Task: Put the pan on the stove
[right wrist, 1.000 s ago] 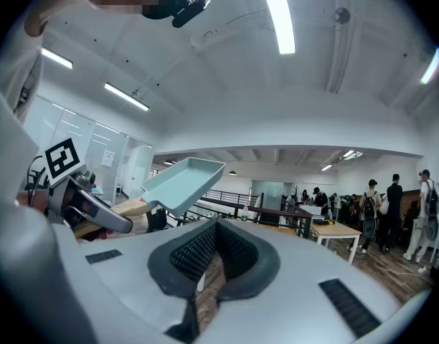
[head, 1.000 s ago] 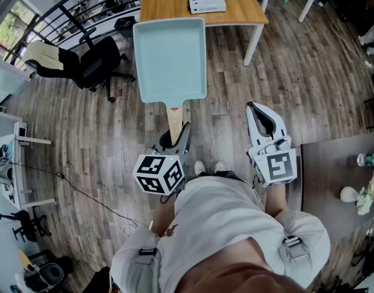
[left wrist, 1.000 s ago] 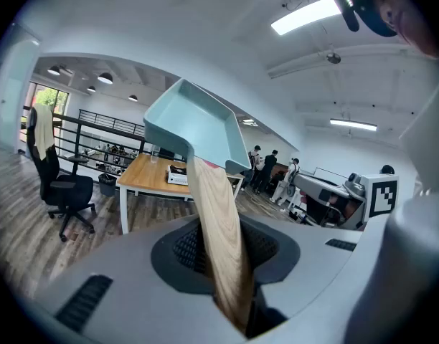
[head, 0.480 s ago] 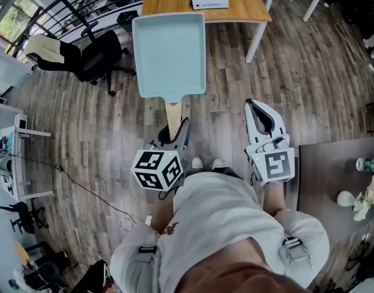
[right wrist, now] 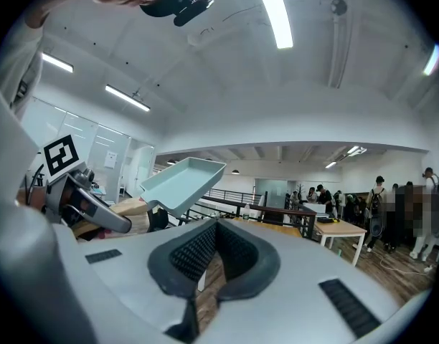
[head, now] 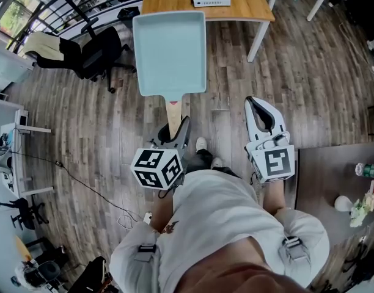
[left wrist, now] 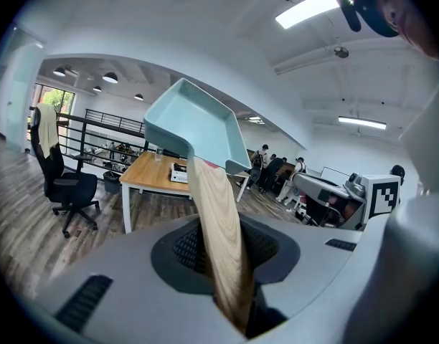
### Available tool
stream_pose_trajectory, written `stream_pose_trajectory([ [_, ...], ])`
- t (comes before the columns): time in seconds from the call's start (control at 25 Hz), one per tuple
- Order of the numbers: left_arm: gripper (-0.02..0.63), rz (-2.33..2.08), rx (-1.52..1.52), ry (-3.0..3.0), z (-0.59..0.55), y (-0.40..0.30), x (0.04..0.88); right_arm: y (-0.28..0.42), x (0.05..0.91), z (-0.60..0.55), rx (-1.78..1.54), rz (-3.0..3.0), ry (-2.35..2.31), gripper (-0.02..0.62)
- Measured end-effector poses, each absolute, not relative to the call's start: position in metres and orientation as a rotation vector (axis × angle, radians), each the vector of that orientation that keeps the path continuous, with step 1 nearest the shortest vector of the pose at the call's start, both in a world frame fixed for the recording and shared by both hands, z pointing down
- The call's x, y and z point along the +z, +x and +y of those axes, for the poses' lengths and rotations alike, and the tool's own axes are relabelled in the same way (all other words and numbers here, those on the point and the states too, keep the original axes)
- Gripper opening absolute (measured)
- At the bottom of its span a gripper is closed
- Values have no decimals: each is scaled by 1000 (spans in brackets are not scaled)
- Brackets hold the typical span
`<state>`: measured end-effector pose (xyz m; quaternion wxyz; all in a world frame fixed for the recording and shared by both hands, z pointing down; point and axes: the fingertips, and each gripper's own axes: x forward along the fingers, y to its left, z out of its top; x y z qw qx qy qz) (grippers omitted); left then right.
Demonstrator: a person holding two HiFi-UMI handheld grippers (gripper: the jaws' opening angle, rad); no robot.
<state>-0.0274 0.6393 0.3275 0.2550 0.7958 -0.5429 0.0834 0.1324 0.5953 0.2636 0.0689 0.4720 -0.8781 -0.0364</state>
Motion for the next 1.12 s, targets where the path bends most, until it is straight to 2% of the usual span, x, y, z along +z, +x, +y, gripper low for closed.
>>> stream_pose_trajectory([
  [1.12, 95, -1326, 257, 2227, 486, -86, 342, 74, 282, 467, -95, -2502, 1519, 15],
])
